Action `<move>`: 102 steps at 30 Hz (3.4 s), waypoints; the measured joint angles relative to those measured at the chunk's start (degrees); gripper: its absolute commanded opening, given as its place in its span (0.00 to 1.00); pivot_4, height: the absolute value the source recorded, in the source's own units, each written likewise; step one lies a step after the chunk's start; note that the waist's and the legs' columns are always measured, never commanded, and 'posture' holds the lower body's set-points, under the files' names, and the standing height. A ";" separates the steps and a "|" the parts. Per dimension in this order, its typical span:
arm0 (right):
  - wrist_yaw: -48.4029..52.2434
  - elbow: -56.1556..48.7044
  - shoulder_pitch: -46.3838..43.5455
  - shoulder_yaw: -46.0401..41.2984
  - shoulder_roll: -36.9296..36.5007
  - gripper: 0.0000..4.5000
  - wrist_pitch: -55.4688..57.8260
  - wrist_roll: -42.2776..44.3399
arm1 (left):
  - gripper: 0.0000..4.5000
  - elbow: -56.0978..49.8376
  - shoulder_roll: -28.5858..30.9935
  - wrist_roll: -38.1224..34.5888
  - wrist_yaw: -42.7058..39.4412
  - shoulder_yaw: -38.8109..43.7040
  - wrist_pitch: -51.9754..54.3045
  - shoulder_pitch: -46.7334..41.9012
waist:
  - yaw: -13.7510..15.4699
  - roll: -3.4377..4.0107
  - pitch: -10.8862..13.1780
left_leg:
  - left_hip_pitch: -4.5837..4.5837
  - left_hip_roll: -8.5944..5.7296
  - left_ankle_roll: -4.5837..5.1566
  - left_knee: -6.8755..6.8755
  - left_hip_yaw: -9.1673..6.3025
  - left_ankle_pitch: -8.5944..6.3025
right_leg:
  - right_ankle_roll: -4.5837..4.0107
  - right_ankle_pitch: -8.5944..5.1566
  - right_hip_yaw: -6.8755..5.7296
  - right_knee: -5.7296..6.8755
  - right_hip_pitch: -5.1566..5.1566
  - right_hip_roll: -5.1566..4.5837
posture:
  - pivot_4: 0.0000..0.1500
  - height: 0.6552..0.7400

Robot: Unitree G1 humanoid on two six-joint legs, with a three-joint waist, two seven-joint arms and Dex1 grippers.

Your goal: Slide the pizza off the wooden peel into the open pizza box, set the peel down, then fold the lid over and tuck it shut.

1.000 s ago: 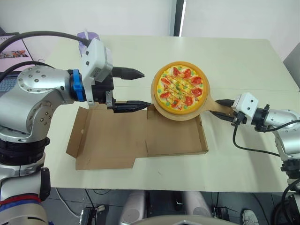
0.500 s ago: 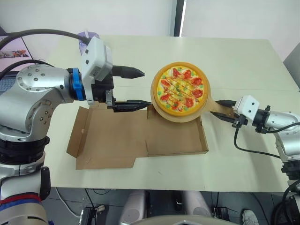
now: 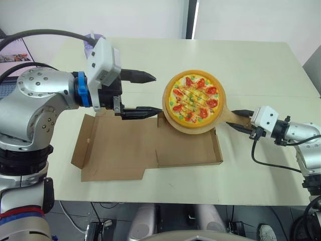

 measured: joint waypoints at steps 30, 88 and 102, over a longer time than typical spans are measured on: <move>-0.03 1.45 2.05 -1.35 -1.81 0.35 -7.66 -1.53 | 1.00 1.05 0.02 0.76 -2.01 -1.07 -0.22 -0.41 | 0.00 0.00 0.00 | -0.02 0.01 0.01 0.16 0.00 -0.01 | 0.00 0.01 0.01 0.09 0.01 0.02 | 1.00 1.00; -2.86 2.15 4.04 -12.68 -8.85 0.35 16.40 7.07 | 1.00 0.90 -5.65 -0.22 -0.20 -2.22 -0.85 -2.37 | 1.07 0.03 -0.02 | -0.12 0.01 0.11 0.28 -0.01 -0.06 | 0.02 0.07 0.01 0.08 0.02 -0.01 | 1.00 1.00; -9.12 -9.43 28.25 -32.77 -9.96 0.35 52.34 14.21 | 1.00 1.11 -16.82 -0.60 1.63 -8.41 -2.03 -4.79 | 0.60 0.12 -0.07 | 0.00 0.06 0.14 0.28 0.14 -0.07 | 0.10 0.11 0.19 0.01 0.30 0.13 | 1.00 1.00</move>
